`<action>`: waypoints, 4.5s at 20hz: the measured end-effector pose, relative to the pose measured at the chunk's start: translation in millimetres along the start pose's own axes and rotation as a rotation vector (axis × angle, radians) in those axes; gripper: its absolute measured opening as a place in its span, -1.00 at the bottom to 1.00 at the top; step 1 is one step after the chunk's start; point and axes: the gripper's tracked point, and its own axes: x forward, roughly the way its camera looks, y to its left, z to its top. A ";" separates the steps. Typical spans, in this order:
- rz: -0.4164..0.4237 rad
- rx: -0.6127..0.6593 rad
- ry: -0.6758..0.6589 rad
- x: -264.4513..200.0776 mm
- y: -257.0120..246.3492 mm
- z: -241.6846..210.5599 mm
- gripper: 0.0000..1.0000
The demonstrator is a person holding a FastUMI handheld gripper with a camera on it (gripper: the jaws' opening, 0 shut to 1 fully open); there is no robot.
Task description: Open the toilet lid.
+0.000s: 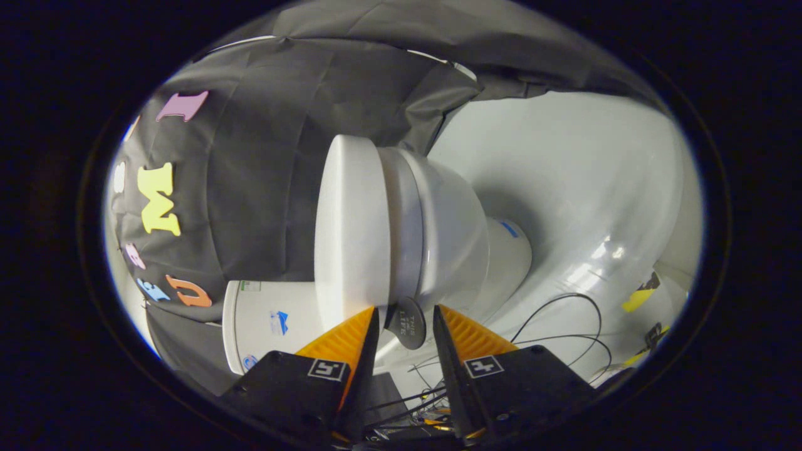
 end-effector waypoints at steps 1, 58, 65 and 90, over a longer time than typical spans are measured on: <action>0.001 -0.002 0.006 0.2 -1.0 -0.2 0.01; 0.056 -0.119 -0.055 -33.7 83.2 -8.8 -0.88; 0.068 -0.209 -0.067 -44.2 115.9 -16.6 -0.88; -0.014 -0.428 -0.116 -59.6 196.8 -54.1 -0.88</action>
